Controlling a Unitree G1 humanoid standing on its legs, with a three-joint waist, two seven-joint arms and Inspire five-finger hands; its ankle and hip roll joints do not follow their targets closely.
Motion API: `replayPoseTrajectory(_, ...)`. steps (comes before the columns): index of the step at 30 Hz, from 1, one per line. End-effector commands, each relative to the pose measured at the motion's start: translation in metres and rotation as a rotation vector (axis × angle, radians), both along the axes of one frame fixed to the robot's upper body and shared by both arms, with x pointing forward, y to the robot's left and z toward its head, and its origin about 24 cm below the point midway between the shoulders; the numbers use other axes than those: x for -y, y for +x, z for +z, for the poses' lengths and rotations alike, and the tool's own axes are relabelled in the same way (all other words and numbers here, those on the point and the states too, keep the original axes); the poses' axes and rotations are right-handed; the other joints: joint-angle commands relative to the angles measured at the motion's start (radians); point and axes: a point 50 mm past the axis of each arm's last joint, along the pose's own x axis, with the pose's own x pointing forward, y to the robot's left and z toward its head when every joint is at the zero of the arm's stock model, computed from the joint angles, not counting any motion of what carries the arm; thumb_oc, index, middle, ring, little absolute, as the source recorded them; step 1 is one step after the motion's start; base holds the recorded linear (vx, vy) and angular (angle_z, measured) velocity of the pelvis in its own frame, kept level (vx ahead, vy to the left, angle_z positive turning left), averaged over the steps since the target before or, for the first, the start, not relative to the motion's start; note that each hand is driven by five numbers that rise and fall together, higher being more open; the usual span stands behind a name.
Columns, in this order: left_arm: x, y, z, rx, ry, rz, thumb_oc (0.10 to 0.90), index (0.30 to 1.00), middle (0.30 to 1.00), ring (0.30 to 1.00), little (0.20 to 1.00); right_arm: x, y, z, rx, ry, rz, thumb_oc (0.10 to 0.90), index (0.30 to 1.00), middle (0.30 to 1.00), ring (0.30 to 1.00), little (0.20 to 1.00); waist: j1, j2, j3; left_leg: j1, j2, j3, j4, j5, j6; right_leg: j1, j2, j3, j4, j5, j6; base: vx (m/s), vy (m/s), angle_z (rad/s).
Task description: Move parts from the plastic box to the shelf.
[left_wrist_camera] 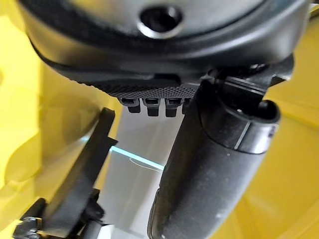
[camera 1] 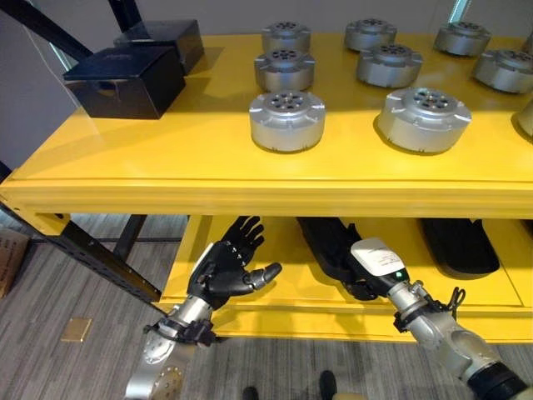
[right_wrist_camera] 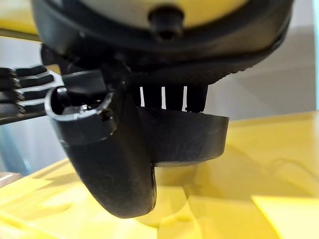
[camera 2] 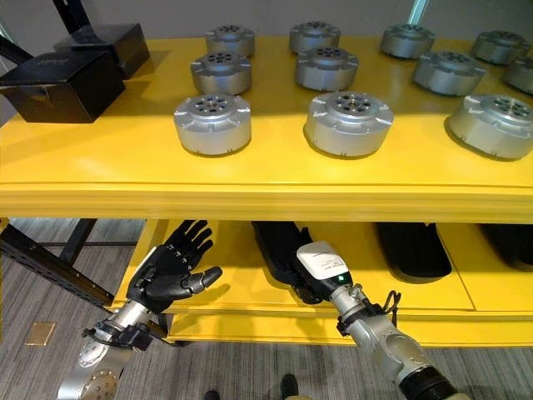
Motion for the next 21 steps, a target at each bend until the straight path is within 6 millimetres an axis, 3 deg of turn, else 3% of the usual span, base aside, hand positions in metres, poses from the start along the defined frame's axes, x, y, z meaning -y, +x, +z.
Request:
replayPoseTrajectory(1, 0.005, 0.018, 0.041, 0.247, -0.008, -0.052, 0.9, 1.0, 1.0, 1.0, 1.0, 0.003, 0.023, 0.031, 0.169, 0.096, -0.056, 0.4, 0.3, 0.3, 0.3, 0.3, -0.001, -0.039, -0.047, -0.004, 0.011, 0.003, 0.08, -0.1, 0.0, 0.026, -0.072, -0.021, 0.085, -0.121, 0.035, 0.0, 0.0, 0.0)
replayPoseTrajectory(16, 0.011, 0.021, 0.042, 0.242, -0.006, -0.091, 0.9, 1.0, 1.0, 1.0, 1.0, 0.007, 0.033, 0.029, 0.156, 0.067, -0.139, 0.4, 0.3, 0.3, 0.3, 0.3, -0.002, -0.029, -0.041, 0.002, 0.006, 0.022, 0.067, -0.103, -0.002, 0.024, -0.083, -0.03, 0.065, -0.109, 0.043, 0.0, 0.0, 0.0)
replayPoseTrajectory(21, 0.014, 0.022, 0.043, 0.242, -0.012, -0.082, 0.9, 1.0, 1.0, 1.0, 1.0, 0.011, 0.033, 0.022, 0.139, 0.227, -0.288, 0.4, 0.3, 0.3, 0.3, 0.3, -0.004, -0.021, -0.034, -0.004, 0.0, 0.027, 0.066, -0.103, 0.002, 0.012, -0.089, -0.03, 0.065, -0.103, 0.047, 0.0, 0.022, -0.01)
